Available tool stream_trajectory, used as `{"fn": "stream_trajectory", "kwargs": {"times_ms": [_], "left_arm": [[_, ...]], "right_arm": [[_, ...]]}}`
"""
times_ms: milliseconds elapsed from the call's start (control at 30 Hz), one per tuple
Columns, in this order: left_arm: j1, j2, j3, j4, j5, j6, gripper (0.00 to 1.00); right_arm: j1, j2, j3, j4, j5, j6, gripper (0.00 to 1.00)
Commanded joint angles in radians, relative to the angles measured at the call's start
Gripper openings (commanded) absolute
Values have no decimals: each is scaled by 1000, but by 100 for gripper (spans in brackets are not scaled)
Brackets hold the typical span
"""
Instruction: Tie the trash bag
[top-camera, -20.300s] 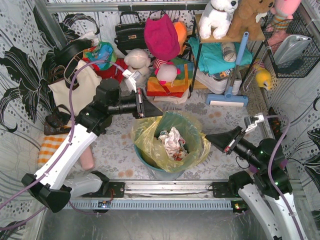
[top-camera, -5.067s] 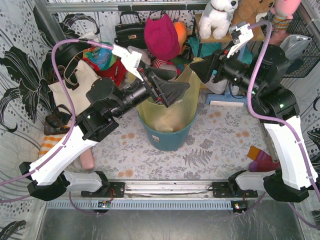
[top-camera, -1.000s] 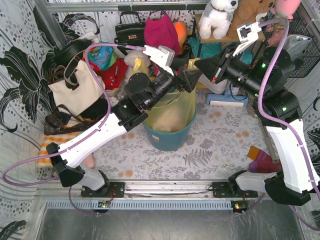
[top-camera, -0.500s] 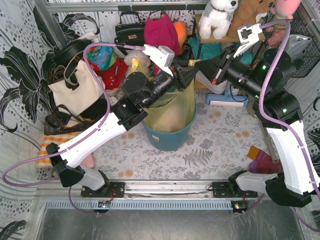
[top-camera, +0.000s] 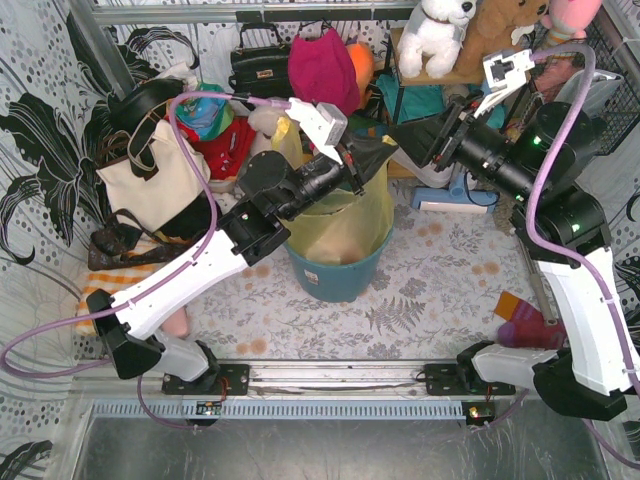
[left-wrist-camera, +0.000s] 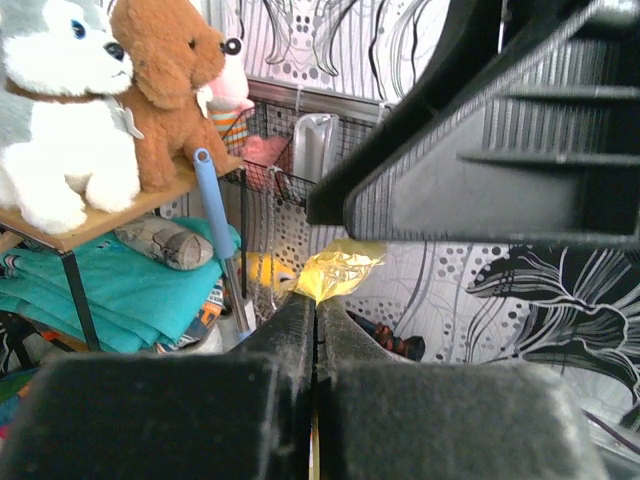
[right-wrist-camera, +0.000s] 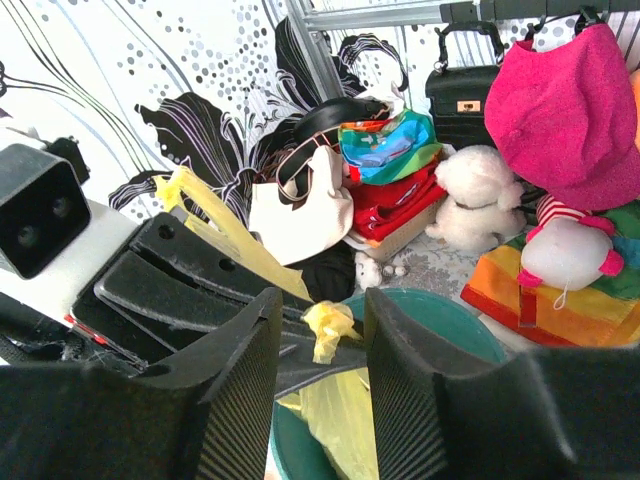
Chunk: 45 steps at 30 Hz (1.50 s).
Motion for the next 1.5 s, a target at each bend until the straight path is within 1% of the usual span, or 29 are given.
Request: {"fn": "stream_trajectory", "kwargs": {"times_ms": [0, 133, 267, 400, 500, 567, 600, 633, 700, 733, 767, 933, 1000, 1033, 1067, 1267, 1333, 1467], "left_arm": [[5, -48, -50, 102, 51, -12, 0], [5, -53, -61, 110, 53, -16, 0], [5, -46, -47, 97, 47, -11, 0], [5, -40, -33, 82, 31, -6, 0], [5, -37, -30, 78, 18, -5, 0], [5, -34, -26, 73, 9, -4, 0], [5, -32, -23, 68, 5, -4, 0], [5, -30, -20, 65, 0, -4, 0], [5, -27, -16, 61, -1, -4, 0], [5, -26, -16, 61, -2, -4, 0], [5, -25, -13, 59, -4, -5, 0], [5, -23, -11, 50, -6, 0, 0], [5, -25, -19, 51, -10, 0, 6], [5, -26, -22, 51, -11, 0, 12], [5, -25, -24, 50, -14, -1, 16], [5, -19, -32, 28, -16, -5, 29], [5, -20, -38, 29, -15, -6, 31], [5, -17, -37, 20, -19, -2, 32]], "right_arm": [[-2, -17, 17, 30, 1, 9, 40], [-2, 9, 57, -46, 7, 14, 41], [-2, 39, 87, -99, -25, 15, 41], [-3, 42, 91, -123, -42, 18, 33], [-3, 48, 107, -155, -44, 16, 30], [-2, 49, 112, -167, -48, 17, 30], [-3, 48, 114, -169, -50, 16, 28], [-3, 47, 111, -168, -53, 14, 23], [-3, 45, 112, -167, -52, 16, 12], [-3, 44, 113, -164, -50, 15, 3], [-3, 43, 115, -161, -47, 14, 0], [-3, 43, 124, -124, -38, 19, 0], [-3, 43, 131, -105, -31, 25, 0], [-2, 43, 134, -95, -25, 27, 0], [-3, 44, 137, -86, -20, 30, 0], [-3, 68, 186, -68, -14, 31, 0], [-3, 74, 194, -65, -16, 34, 0], [-4, 80, 196, -62, -16, 34, 0]]}}
